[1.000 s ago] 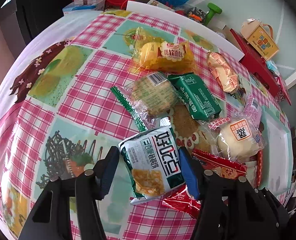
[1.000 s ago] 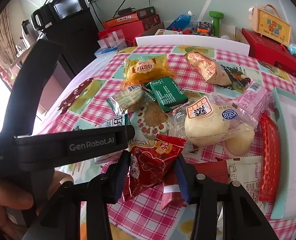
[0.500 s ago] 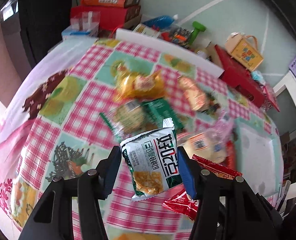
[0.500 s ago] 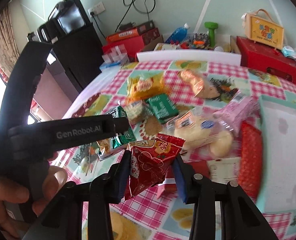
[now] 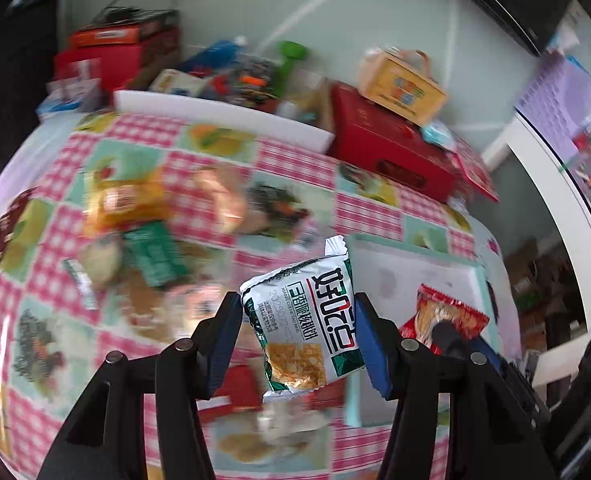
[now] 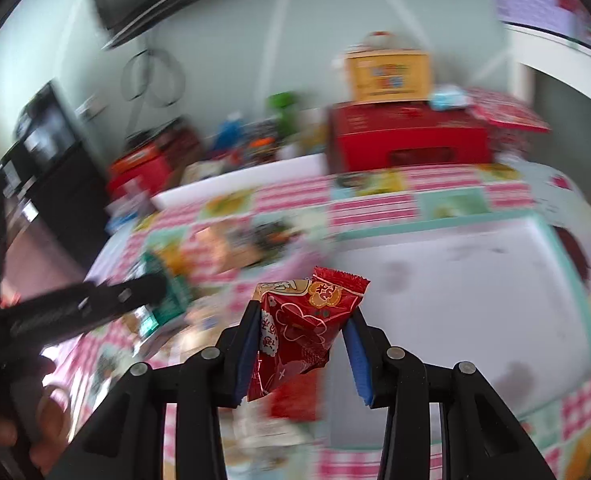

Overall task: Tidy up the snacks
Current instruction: 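Carry both packs over the white tray and open both tools to drop them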

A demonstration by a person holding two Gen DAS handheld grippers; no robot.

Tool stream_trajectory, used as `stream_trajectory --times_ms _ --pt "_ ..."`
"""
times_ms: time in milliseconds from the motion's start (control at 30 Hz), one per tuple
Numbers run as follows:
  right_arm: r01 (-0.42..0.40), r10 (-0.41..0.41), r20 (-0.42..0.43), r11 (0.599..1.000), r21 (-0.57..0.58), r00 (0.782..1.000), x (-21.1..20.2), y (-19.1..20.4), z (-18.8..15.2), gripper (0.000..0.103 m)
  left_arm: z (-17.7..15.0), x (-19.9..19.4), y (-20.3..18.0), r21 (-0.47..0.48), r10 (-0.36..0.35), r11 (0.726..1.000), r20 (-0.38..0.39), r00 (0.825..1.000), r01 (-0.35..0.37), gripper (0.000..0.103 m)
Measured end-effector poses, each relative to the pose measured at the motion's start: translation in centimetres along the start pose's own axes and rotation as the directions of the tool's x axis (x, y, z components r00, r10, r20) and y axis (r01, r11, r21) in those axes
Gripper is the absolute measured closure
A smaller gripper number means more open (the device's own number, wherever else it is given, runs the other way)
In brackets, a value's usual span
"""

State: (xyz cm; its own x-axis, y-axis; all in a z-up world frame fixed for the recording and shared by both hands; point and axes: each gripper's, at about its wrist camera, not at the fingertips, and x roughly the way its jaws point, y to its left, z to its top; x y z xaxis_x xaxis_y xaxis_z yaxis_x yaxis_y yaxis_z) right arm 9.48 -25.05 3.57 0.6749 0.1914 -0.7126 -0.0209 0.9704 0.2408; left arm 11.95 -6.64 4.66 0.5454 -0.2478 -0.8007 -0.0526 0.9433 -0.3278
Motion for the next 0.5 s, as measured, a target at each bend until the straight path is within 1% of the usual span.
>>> stream_trajectory --times_ms 133,300,400,500 --pt "0.081 -0.083 0.017 0.992 0.099 0.996 -0.2 -5.3 1.3 0.06 -0.1 2.0 -3.7 0.053 -0.022 0.998 -0.022 1.0 0.023 0.046" --pt "0.175 -0.183 0.019 0.963 0.206 0.983 0.4 -11.0 1.6 0.06 -0.2 5.3 -7.5 0.115 -0.036 0.993 -0.054 0.998 0.042 0.046" --pt "0.203 -0.216 0.02 0.943 0.265 0.976 0.8 -13.9 1.5 0.06 -0.2 8.2 -9.5 0.142 -0.033 0.989 -0.08 0.996 0.044 0.046" --pt "0.212 -0.228 0.022 0.933 0.29 0.973 1.6 -15.4 1.2 0.06 -0.1 10.6 -10.7 0.155 -0.037 0.987 -0.102 0.994 0.052 0.046"
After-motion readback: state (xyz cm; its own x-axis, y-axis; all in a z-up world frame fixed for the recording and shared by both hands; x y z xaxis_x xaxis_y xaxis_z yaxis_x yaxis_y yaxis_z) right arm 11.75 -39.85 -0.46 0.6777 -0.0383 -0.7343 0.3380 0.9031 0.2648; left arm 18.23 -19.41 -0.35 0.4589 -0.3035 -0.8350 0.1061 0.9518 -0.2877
